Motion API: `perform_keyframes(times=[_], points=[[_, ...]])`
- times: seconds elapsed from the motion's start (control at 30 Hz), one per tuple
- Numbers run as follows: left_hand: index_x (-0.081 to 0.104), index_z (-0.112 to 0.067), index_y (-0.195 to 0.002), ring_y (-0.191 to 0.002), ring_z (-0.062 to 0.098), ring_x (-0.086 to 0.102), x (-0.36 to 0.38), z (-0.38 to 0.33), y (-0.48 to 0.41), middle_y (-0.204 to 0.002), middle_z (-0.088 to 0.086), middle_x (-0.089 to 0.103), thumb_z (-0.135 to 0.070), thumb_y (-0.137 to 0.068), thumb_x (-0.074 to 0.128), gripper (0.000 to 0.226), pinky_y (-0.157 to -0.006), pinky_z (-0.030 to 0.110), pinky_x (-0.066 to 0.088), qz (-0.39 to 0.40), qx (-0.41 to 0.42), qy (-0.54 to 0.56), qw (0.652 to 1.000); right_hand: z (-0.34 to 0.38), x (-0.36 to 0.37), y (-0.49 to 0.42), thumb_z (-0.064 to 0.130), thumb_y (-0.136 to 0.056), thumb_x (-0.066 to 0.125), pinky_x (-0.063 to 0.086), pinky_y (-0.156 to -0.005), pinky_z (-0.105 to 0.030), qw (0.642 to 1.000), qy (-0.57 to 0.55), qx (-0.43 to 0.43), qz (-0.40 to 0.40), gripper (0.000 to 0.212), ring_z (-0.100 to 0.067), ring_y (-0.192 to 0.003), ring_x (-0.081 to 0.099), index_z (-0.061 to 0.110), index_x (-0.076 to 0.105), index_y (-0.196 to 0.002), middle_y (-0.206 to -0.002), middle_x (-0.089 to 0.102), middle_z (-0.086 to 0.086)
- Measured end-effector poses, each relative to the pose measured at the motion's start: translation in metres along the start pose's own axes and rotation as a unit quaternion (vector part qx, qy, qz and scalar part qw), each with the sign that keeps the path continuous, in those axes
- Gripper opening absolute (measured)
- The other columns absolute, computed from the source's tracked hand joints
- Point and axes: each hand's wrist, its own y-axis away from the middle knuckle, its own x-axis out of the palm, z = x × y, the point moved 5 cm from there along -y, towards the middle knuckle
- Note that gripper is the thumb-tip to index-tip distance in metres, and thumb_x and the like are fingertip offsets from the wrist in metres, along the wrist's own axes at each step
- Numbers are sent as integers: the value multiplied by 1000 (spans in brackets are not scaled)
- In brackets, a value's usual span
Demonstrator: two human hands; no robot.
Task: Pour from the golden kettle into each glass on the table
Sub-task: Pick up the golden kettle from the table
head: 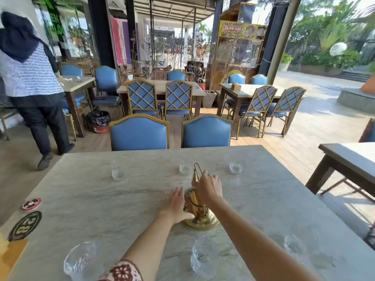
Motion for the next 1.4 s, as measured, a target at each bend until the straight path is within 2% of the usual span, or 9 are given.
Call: perform_keyframes(times=[0.1, 0.17, 0.33, 0.63, 0.93, 1.07, 1.17, 1.23, 1.4], points=[[-10, -3, -160, -158, 32, -4, 19, -3, -2, -170, 18, -8, -47, -79, 79, 128, -128, 43, 4, -4, 12, 71, 997, 0, 5, -6, 25, -95, 47, 35, -94, -43, 997, -74, 10, -33, 20, -30, -97, 64, 8, 55, -100, -100, 71, -11], [-11, -4, -160, -158, 32, -4, 29, -2, -4, -170, 18, -8, -50, -73, 82, 136, -128, 42, 3, -29, 3, 101, 995, 0, 7, -8, 20, -94, 46, 38, -91, -43, 994, -103, 35, -33, 13, -31, -92, 64, 10, 53, -94, -93, 68, -10], [-8, -8, -161, -159, 29, 0, 30, -1, -1, -171, 15, -3, -52, -68, 85, 139, -128, 41, 7, -67, 2, 129, 989, -2, 9, -10, 19, -92, 49, 52, -78, -46, 985, -162, 41, -38, 20, -33, -88, 63, 4, 60, -99, -97, 68, -15], [-8, -3, -160, -159, 26, -4, 17, 9, 24, -170, 16, -4, -43, -69, 87, 138, -125, 33, 2, -90, -9, 185, 978, 24, 1, 9, 16, -88, 50, 54, -71, -44, 976, -211, 23, -47, 18, -30, -77, 63, 3, 62, -89, -83, 66, -12], [21, -14, -155, -143, 18, 33, -91, 11, 75, -149, 3, 32, -55, -53, 91, 130, -119, 42, 37, -209, 43, 176, 961, 95, -88, 24, 15, -87, 52, 38, -59, -28, 968, -230, -63, -75, 20, -26, -74, 54, 5, 66, -98, -87, 65, -11], [12, -9, -158, -147, 19, 27, -102, 19, 108, -154, 6, 25, -60, -56, 88, 137, -121, 34, 31, -210, 39, 162, 963, 115, -97, 50, 14, -86, 52, 36, -49, -25, 957, -267, -84, -76, 13, -24, -67, 53, 12, 60, -76, -73, 57, -3], [12, -6, -157, -148, 23, 27, -93, 26, 140, -152, 9, 27, -73, -50, 80, 144, -123, 37, 29, -208, 21, 155, 965, 123, -92, 79, 17, -86, 54, 57, -65, -40, 954, -276, -96, -68, 22, -34, -75, 67, 6, 68, -98, -88, 70, -12], [5, -5, -159, -152, 24, 20, -81, 31, 167, -159, 10, 19, -74, -52, 80, 147, -126, 38, 23, -183, 8, 160, 970, 124, -82, 100, 16, -86, 55, 59, -67, -46, 956, -273, -95, -52, 24, -36, -77, 68, 3, 67, -103, -91, 71, -16], [-6, -11, -160, -155, 19, 11, -34, 51, 233, -166, 4, 7, -74, -60, 77, 145, -125, 33, 16, -117, -8, 210, 971, 129, -54, 158, 13, -88, 58, 45, -62, -30, 969, -224, -105, -23, 25, -27, -74, 60, -3, 66, -106, -96, 70, -18]])
